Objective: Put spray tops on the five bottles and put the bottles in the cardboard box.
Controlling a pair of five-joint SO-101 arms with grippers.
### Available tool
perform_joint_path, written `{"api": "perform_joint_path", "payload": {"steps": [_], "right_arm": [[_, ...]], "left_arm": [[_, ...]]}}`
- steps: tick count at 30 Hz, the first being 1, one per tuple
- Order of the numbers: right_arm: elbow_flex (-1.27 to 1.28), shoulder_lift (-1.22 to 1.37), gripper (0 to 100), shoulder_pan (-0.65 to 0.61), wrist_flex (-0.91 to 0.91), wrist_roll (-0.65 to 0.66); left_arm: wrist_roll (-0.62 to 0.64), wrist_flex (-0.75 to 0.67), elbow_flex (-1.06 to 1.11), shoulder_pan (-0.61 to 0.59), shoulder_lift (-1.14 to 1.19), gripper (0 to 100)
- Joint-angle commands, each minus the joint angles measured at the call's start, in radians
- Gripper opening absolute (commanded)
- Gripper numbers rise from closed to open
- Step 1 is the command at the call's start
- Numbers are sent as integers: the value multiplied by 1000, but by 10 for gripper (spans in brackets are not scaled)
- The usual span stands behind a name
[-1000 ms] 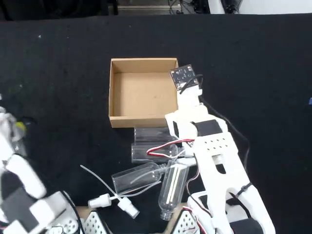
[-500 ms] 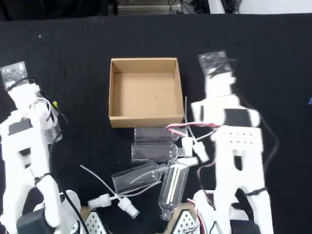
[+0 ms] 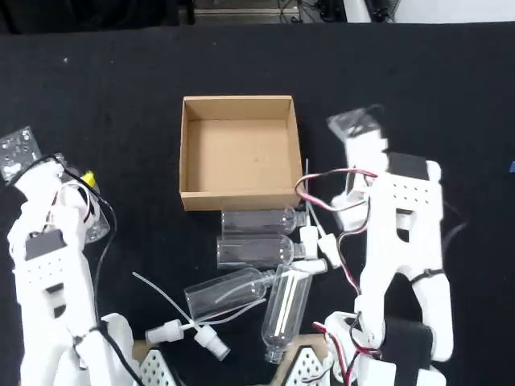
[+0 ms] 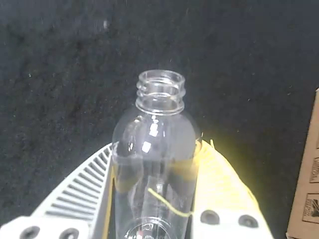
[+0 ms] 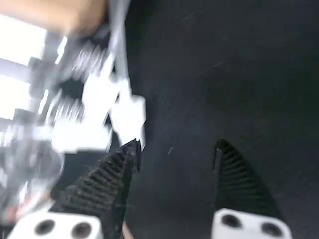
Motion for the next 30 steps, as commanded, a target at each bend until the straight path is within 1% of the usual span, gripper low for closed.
{"api": "perform_joint_path", "payload": {"steps": [1,4,7,13,15,18,21,23,25,28,30], "right_arm": [[18,-76,218,-40,66,52],[85,-102,218,-107,61,55],[186,-116,218,-164,-14,54],[312,-111,218,-164,-181,52],[344,-108,218,-133,-252,51],[364,-107,217,-54,-327,61],[366,-107,168,5,-336,130],[372,-107,133,23,-333,169],[395,-107,119,34,-333,199],[412,-113,142,35,-330,187],[366,-114,176,35,-292,132]], "left_arm": [[9,-18,4,13,-94,30],[9,-23,24,13,-124,30],[9,-18,25,13,-127,30],[9,-18,47,13,-133,30],[9,-18,47,13,-133,30],[9,-18,47,8,-133,30],[9,-18,47,12,-133,30],[9,-18,47,13,-135,30],[9,-18,47,13,-137,30],[9,-18,47,13,-137,30],[9,-18,47,13,-137,30]]}}
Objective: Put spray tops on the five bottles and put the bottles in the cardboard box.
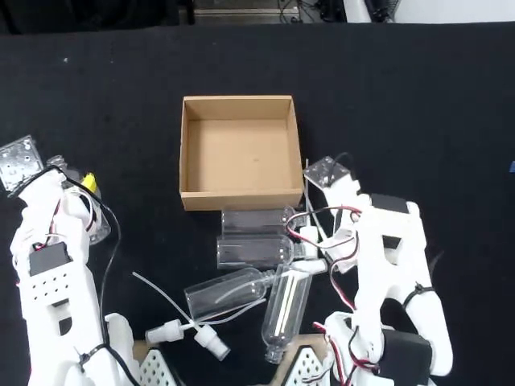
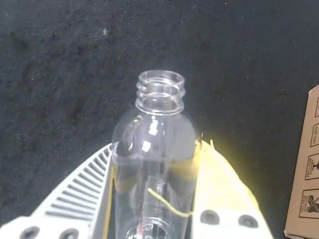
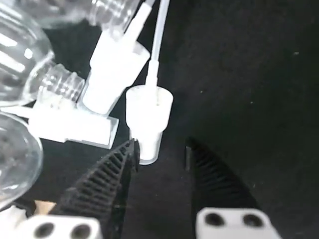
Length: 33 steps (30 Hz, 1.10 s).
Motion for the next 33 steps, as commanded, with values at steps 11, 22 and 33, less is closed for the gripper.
{"api": "perform_joint_path", "payload": {"steps": [11,22,33], "right_arm": [[-120,-31,216,-100,95,-157],[85,-30,215,-40,-138,-121],[-114,-31,62,388,-137,25]], "left_arm": [[9,-17,-15,4,-38,30],[9,-17,-7,4,-40,30],[9,-17,-5,2,-40,30]]}}
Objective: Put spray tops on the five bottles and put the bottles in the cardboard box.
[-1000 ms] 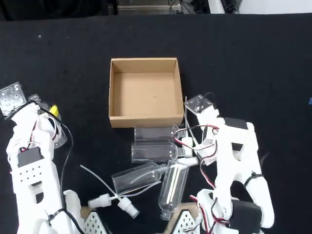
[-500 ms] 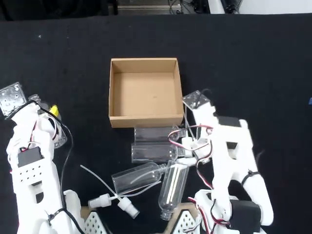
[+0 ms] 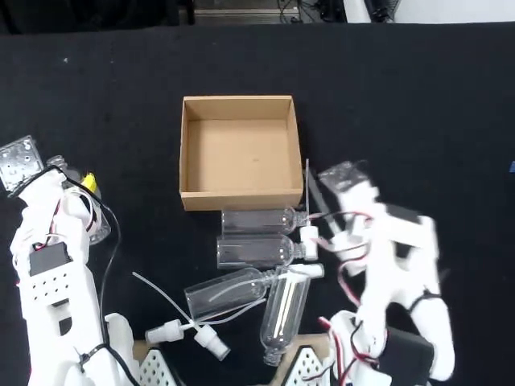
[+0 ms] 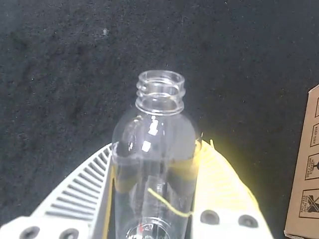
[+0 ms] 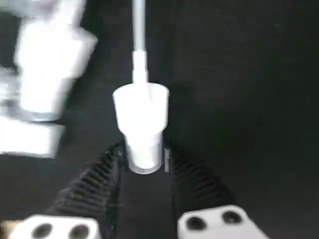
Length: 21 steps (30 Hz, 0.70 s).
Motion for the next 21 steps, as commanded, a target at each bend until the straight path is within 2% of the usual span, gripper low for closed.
{"api": "perform_joint_path", "payload": {"steps": [1,4,6,9,11,15,17,19,21], "right_arm": [[-171,-31,64,229,-9,-54],[-208,-22,64,342,-15,-288],[-209,8,67,365,-14,-457],[-213,76,76,325,-11,-649],[-213,117,149,258,-9,-718],[-220,145,364,143,9,-720],[-257,131,422,121,78,-700],[-325,113,417,123,167,-598],[-389,102,395,138,242,-396]], "left_arm": [[9,-17,-5,2,-40,30],[9,-17,-8,4,-40,30],[9,-17,-10,7,-40,30],[9,-18,-7,7,-40,30],[9,-18,-5,8,-40,30],[9,-18,-5,5,-40,30],[9,-18,-5,4,-40,30],[9,-18,-5,4,-40,30],[9,-18,-5,4,-40,30]]}}
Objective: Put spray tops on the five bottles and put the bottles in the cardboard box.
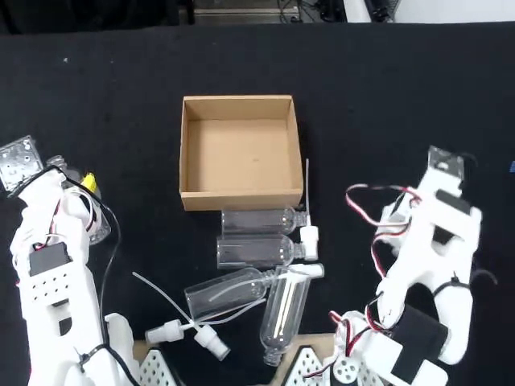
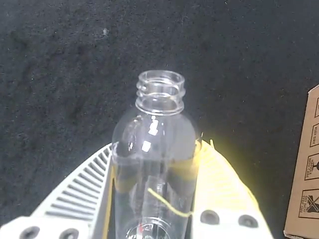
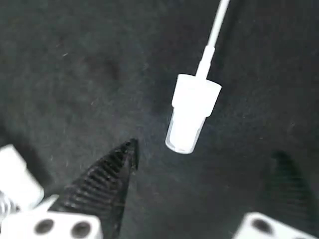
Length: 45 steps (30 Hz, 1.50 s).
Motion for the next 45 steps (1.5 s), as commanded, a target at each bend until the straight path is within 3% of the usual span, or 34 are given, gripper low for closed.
{"api": "perform_joint_path", "payload": {"steps": [1,5,7,12,16,21,30,32,35,39,42,45], "right_arm": [[-150,-51,385,2,127,365],[-165,-51,362,49,206,1046],[-165,-51,363,74,216,1267],[-163,-50,364,137,129,1688],[-140,12,364,163,6,1838],[-173,182,361,141,-81,1811],[-329,331,348,135,149,1723],[-331,334,283,100,176,1536],[-348,334,173,51,175,1083],[-420,341,166,74,178,560],[-426,341,191,98,184,397],[-430,334,212,98,183,416]], "left_arm": [[6,-18,-5,4,-40,30],[6,-20,-5,10,-40,30],[6,-20,-5,12,-40,30],[6,-18,-5,4,-40,30],[6,-18,-5,4,-40,30],[6,-25,-5,8,-40,30],[6,-25,-8,12,-40,30],[6,-25,-7,12,-40,30],[6,-23,-7,12,-40,30],[6,-23,-7,12,-40,30],[6,-20,-7,10,-40,30],[6,-18,-7,8,-40,30]]}}
